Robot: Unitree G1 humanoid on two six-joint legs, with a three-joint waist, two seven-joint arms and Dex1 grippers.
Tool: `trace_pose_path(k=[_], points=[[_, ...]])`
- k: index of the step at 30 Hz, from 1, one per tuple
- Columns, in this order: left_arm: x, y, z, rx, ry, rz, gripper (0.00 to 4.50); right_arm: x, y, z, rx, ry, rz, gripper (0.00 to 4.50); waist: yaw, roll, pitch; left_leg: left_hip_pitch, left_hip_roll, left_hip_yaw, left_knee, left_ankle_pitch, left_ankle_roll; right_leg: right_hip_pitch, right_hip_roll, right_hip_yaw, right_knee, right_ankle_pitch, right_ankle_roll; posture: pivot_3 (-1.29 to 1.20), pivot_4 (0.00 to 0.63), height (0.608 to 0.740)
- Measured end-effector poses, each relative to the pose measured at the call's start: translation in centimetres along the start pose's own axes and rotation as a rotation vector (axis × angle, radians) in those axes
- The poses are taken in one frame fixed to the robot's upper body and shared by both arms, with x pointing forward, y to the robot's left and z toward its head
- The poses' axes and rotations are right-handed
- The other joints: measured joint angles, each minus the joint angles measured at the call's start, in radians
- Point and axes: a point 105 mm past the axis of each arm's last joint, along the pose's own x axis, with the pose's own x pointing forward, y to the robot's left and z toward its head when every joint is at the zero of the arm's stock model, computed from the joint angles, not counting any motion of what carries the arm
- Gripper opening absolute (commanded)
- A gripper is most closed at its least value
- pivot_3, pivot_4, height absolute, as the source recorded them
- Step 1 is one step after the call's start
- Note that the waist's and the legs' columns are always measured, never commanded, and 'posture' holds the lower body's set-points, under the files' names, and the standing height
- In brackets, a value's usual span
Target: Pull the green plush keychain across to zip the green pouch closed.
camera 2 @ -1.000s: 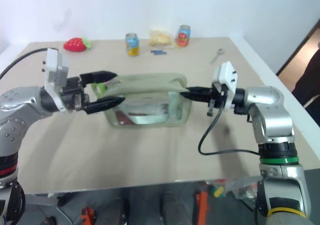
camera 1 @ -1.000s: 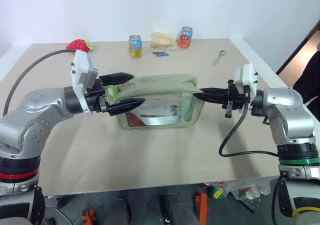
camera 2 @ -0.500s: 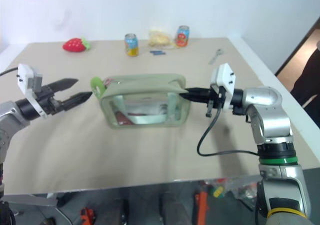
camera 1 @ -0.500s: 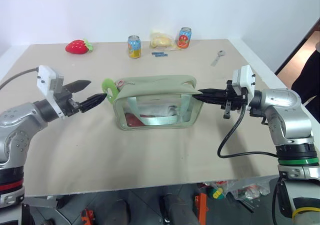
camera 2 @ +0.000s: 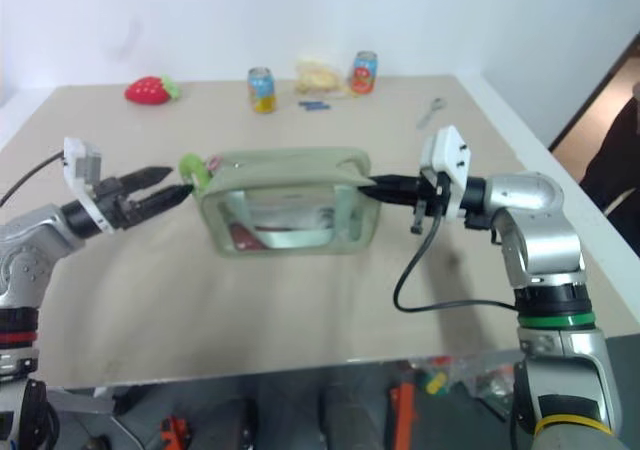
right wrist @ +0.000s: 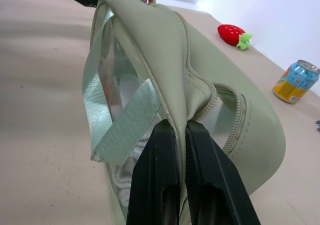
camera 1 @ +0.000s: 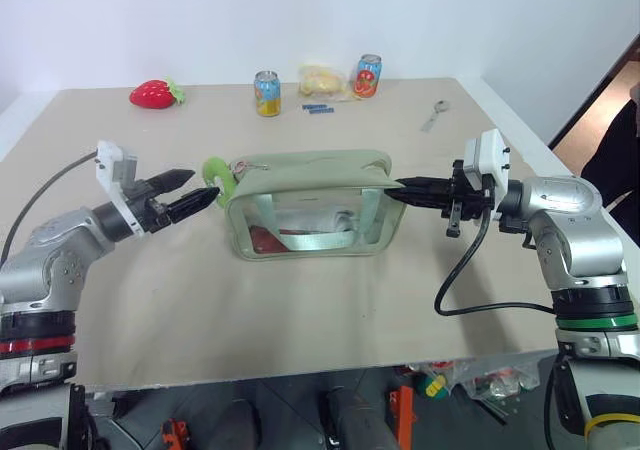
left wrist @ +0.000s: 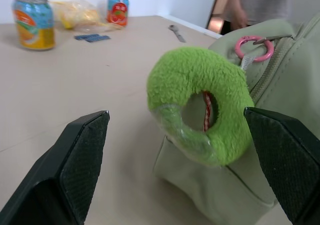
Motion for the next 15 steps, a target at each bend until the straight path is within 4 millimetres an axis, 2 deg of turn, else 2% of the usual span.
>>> trace_pose_path(k=[2, 5, 10, 15], points=[[0.2, 0.3, -0.1, -0.003, 0.004, -0.005, 4.5, 0.0, 0.0, 0.0, 0.0, 0.001, 0.0, 0.01, 0.0, 0.0, 0.0, 0.0, 0.0, 0.0, 0.0, 0.0, 0.0, 0.0, 0.0, 0.0, 0.0, 0.0, 0.0, 0.0, 0.15, 0.74], [0.8, 0.6, -0.2, -0.026, -0.017, -0.019, 3.74, -0.1, 0.0, 0.0, -0.001, 0.003, -0.001, 0.0, 0.001, 0.0, 0.0, 0.0, 0.0, 0.0, 0.0, 0.0, 0.0, 0.0, 0.0, 0.0, 0.0, 0.0, 0.0, 0.0, 0.15, 0.74], [1.5, 1.0, 0.4, -0.029, -0.043, -0.029, 2.0, -0.1, 0.0, 0.0, -0.002, 0.004, 0.0, 0.0, 0.001, 0.0, 0.0, 0.0, 0.0, 0.0, 0.0, 0.0, 0.0, 0.0, 0.0, 0.0, 0.001, 0.0, 0.0, 0.0, 0.15, 0.74], [1.7, 1.3, -0.4, -0.045, -0.041, -0.024, 0.31, -0.1, 0.0, 0.0, -0.004, 0.007, -0.001, 0.0, 0.002, 0.0, 0.0, 0.0, 0.0, 0.0, 0.0, 0.0, 0.0, 0.0, 0.0, 0.0, 0.002, 0.0, 0.0, 0.0, 0.15, 0.74]])
